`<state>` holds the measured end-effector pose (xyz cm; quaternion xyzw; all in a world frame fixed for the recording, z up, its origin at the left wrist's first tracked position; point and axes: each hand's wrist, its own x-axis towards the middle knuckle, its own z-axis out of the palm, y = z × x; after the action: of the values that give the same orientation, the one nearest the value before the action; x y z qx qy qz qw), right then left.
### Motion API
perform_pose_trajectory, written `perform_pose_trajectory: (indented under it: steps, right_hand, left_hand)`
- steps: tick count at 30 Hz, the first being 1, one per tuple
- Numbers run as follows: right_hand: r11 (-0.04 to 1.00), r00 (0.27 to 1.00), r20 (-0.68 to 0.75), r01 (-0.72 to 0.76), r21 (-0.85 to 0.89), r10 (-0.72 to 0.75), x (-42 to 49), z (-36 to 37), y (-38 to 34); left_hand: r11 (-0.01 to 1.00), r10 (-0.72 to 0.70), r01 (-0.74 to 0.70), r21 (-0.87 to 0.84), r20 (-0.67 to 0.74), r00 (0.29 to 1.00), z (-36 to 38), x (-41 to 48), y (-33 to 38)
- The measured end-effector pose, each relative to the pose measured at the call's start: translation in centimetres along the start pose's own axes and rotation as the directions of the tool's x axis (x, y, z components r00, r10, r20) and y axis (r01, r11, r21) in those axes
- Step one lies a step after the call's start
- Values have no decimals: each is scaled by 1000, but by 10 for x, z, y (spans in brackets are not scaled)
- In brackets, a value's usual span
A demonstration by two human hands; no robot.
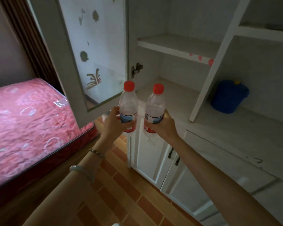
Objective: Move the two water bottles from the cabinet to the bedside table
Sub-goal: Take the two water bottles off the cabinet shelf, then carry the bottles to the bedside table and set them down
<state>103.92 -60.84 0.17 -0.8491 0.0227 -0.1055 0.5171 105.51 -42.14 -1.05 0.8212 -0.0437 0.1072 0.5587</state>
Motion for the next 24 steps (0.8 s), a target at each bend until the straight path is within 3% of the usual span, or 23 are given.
perform_pose_trajectory:
  steps: [11,17,24]
  right_hand:
    - [983,944,276,183,20,-181,-40,111,-69]
    - [967,840,480,222,125,-255,-80,183,-116]
    - [949,745,587,244,200,-316,-148,278,-170]
  left_hand:
    - [994,-31,61,89,-301,953,-132,-75,-17]
    - [977,-104,175,123,-445,890,-222,-132,-35]
    - [949,-167,294,114,-610,775,-324,-215,-52]
